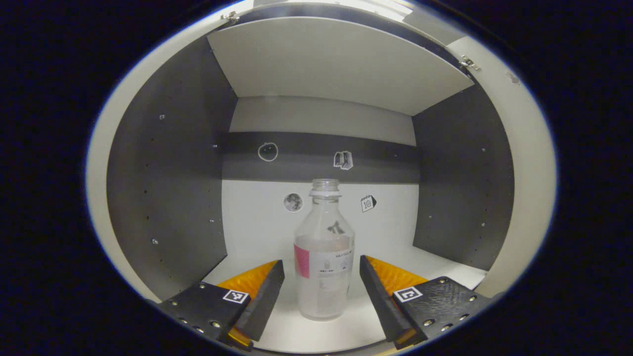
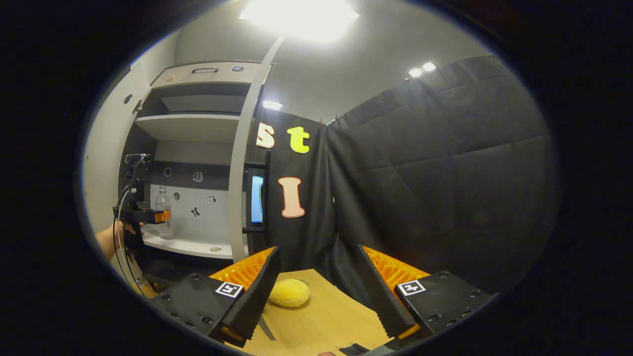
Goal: Grasp the bottle in the cabinet with the left hand and place it on the coaster, then close the right door with the right hand and the left door with the left hand.
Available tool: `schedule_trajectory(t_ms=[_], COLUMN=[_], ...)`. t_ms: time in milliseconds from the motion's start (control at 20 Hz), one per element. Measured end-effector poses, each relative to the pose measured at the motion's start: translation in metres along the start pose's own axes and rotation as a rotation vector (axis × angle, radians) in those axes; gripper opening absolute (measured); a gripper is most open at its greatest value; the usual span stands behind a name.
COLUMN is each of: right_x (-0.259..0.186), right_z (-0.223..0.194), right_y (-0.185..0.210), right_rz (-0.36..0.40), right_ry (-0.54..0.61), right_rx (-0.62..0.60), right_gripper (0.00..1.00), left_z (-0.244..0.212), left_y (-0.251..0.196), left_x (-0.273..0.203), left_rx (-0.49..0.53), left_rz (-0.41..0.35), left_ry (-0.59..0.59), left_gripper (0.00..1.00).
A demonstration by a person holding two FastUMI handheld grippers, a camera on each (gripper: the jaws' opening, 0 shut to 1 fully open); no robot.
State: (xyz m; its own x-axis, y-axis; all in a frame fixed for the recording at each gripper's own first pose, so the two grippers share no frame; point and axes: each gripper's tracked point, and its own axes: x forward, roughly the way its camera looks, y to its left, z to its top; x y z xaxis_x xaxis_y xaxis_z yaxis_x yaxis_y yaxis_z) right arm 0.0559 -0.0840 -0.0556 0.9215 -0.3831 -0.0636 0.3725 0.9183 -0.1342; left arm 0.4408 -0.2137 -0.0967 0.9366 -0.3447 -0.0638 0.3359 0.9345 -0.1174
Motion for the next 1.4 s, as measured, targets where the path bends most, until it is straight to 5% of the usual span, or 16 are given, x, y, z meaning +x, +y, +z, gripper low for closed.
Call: schedule_trajectory(t_ms=[150,250,300,400,1400], right_x=[0.0,0.001,0.0,0.0,-0.011], right_z=[-0.001,-0.001,-0.002,-0.002,0.017], right_y=[0.0,0.001,0.001,0.0,-0.014], right_rz=[-0.003,-0.004,-0.004,-0.003,0.143], right_ry=[0.003,0.007,0.009,0.011,0.005], right_rx=[-0.01,-0.014,-0.015,-0.013,0.056], right_gripper=[0.97,0.97,0.97,0.98,0.97], left_z=[-0.008,-0.011,-0.009,-0.01,0.021], left_y=[0.001,-0.001,-0.004,-0.005,-0.035], left_x=[0.011,0.018,0.017,0.013,-0.124], left_rx=[-0.007,0.002,0.007,0.015,0.006], left_rz=[-0.001,-0.008,-0.011,-0.01,0.019], left_ry=[0.018,0.024,0.022,0.026,-0.083], left_gripper=[0.9,0.82,0.93,0.72,0.79])
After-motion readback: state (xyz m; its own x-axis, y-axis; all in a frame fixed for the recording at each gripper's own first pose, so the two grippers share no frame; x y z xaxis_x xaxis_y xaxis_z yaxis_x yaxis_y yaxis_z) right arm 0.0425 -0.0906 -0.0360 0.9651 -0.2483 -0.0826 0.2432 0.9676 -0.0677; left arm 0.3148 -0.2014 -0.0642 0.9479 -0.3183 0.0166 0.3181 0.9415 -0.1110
